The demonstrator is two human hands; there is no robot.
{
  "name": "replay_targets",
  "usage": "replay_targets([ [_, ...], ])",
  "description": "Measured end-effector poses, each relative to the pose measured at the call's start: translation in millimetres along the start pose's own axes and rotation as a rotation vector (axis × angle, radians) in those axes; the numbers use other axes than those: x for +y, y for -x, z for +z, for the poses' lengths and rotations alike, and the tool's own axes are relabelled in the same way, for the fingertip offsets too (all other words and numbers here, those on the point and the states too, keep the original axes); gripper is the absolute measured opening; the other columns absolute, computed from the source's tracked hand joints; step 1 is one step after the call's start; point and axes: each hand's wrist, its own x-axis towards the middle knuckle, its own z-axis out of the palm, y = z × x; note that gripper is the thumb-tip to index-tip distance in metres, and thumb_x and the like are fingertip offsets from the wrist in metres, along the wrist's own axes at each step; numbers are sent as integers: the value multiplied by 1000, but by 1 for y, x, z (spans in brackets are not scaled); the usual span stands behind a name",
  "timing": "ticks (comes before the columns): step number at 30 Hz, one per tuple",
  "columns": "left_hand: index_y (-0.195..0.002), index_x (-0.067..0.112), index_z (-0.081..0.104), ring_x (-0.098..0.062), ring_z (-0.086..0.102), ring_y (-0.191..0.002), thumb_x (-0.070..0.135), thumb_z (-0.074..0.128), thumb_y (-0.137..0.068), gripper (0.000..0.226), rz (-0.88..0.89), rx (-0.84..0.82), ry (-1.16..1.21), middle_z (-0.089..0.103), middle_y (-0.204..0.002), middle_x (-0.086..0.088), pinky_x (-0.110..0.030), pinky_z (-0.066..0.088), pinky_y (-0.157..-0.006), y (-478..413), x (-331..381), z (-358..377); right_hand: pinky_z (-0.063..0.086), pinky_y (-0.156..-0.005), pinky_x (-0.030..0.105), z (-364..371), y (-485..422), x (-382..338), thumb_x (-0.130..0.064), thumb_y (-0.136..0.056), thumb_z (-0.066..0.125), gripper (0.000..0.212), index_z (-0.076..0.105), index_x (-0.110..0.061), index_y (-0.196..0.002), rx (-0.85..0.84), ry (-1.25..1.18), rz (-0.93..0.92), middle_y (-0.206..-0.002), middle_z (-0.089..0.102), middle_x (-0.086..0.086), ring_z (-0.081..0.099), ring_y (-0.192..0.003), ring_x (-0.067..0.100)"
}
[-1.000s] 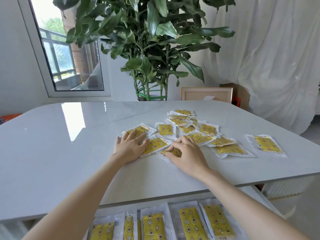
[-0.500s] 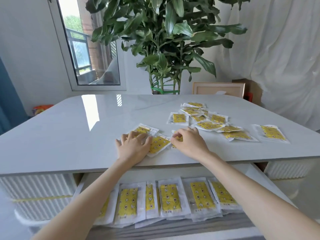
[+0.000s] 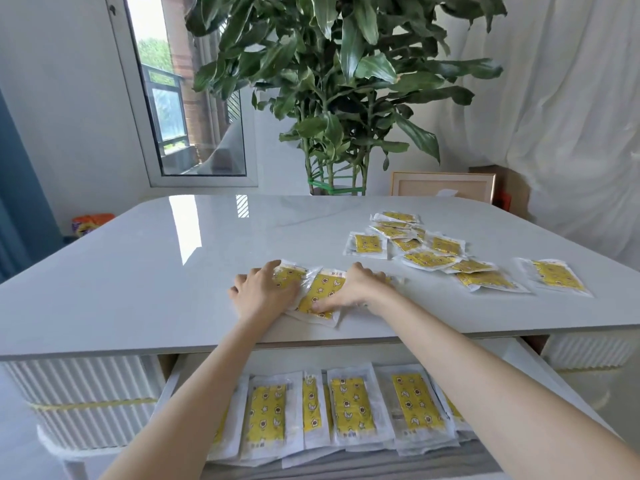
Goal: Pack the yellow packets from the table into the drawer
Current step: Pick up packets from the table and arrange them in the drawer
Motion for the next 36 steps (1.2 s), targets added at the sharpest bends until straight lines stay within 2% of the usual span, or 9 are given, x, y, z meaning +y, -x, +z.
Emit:
replay_targets([
  [3,-134,34,45,-28,38,-127,50,61,-78,61,-12,26,87,55,-132,0,-36,26,-102,-2,-3,-1,36,-108,38,2,-3,-2,-43,-62,87,119,13,-5,-148,-2,-283,-11,-149,33,11,33,-138,28],
  [7,-132,33,45,-28,45,-122,49,66,-75,63,-1,50,117,57,-126,-2,-36,29,-100,-1,-4,-1,49,-88,33,0,-8,4,-21,-73,81,80,30,-9,-133,59,-572,0,-131,50,8,53,-113,22],
  [9,-132,33,45,-26,48,-120,47,68,-74,64,22,52,161,56,-125,-5,-36,31,-100,0,-5,0,50,-88,34,-7,-10,12,-15,-77,75,62,35,-12,-125,122,-704,4,-127,53,8,56,-110,23],
  [13,-134,32,42,-28,52,-115,40,71,-74,67,54,10,234,46,-128,-7,-35,37,-100,7,0,-1,42,-85,32,-26,-15,37,-15,-84,69,65,33,-10,-138,224,-761,75,-135,47,7,49,-122,28],
  [17,-136,31,41,-29,53,-112,37,71,-76,68,81,18,254,45,-128,-9,-33,40,-95,14,10,2,47,-76,33,-27,-18,63,-13,-83,63,56,40,-6,-134,269,-686,204,-131,53,10,56,-113,29],
  [20,-136,29,42,-31,53,-114,38,69,-78,65,67,34,251,47,-129,-11,-33,40,-94,14,15,6,44,-78,31,-22,-18,73,-12,-87,59,61,29,-3,-139,263,-553,271,-135,47,13,51,-120,30],
  [25,-137,25,39,-29,53,-114,42,66,-80,65,85,45,200,58,-123,-11,-37,40,-96,12,18,12,44,-100,35,-22,-17,58,-43,-71,74,97,25,-2,-143,187,-286,269,-139,41,13,42,-129,30],
  [31,-138,26,38,-28,54,-114,42,66,-82,64,113,45,264,58,-125,-10,-32,40,-85,11,18,12,44,-103,35,-27,-24,43,-35,-61,87,106,27,-1,-141,99,-325,222,-138,45,8,46,-128,25],
  [36,-136,27,41,-27,51,-119,33,65,-85,57,81,47,385,55,-130,-10,-33,40,-89,14,18,7,43,-98,29,-29,-19,40,-29,-65,87,108,20,-2,-145,64,-410,210,-140,43,9,45,-128,23],
])
